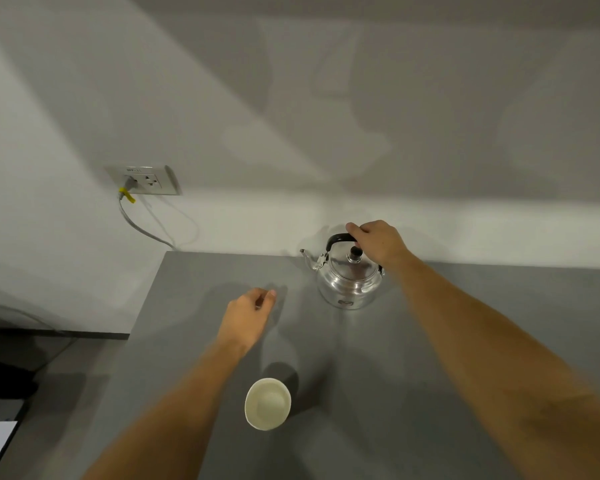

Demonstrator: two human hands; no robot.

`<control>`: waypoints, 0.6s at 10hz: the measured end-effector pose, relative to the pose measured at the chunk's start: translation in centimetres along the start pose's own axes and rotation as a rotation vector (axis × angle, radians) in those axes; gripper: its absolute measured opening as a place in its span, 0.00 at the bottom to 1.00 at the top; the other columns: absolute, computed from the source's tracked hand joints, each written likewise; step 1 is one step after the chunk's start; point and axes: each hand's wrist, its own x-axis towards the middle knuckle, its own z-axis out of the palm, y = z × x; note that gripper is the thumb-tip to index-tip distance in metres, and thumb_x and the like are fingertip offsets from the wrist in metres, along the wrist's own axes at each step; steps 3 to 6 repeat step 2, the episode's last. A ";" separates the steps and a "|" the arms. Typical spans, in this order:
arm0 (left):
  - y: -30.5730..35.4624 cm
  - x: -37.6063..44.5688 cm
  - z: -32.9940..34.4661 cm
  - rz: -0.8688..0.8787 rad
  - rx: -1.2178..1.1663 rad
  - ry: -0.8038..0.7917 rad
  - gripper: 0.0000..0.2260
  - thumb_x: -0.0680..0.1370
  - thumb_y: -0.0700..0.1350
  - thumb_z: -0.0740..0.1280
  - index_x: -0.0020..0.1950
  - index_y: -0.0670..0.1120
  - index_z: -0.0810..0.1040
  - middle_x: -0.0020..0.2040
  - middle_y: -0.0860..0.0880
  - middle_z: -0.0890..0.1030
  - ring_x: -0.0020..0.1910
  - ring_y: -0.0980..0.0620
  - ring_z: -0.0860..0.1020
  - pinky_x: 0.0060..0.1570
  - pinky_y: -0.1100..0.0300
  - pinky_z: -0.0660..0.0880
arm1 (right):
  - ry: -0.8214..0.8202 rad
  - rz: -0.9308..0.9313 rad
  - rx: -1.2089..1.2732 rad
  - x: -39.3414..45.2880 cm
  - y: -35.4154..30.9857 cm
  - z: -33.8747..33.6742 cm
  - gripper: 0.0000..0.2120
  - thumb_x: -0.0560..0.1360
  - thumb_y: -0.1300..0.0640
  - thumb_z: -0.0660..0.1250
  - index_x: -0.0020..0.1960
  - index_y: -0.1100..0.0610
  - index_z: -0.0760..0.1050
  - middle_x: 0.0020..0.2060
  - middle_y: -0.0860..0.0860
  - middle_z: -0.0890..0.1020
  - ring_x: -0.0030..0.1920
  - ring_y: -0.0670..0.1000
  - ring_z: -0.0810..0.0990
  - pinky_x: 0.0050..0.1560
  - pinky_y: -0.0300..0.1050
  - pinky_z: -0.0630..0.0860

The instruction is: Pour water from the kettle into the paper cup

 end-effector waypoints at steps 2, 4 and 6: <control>3.2 0.8 -2.3 0.079 0.072 0.097 0.16 0.84 0.55 0.64 0.54 0.46 0.85 0.42 0.46 0.85 0.47 0.44 0.82 0.46 0.59 0.71 | 0.176 -0.158 -0.208 -1.6 -3.0 -1.3 0.18 0.80 0.42 0.58 0.47 0.54 0.79 0.40 0.51 0.82 0.44 0.56 0.79 0.51 0.52 0.76; 3.2 0.8 -2.3 0.079 0.072 0.097 0.16 0.84 0.55 0.64 0.54 0.46 0.85 0.42 0.46 0.85 0.47 0.44 0.82 0.46 0.59 0.71 | 0.176 -0.158 -0.208 -1.6 -3.0 -1.3 0.18 0.80 0.42 0.58 0.47 0.54 0.79 0.40 0.51 0.82 0.44 0.56 0.79 0.51 0.52 0.76; 3.2 0.8 -2.3 0.079 0.072 0.097 0.16 0.84 0.55 0.64 0.54 0.46 0.85 0.42 0.46 0.85 0.47 0.44 0.82 0.46 0.59 0.71 | 0.176 -0.158 -0.208 -1.6 -3.0 -1.3 0.18 0.80 0.42 0.58 0.47 0.54 0.79 0.40 0.51 0.82 0.44 0.56 0.79 0.51 0.52 0.76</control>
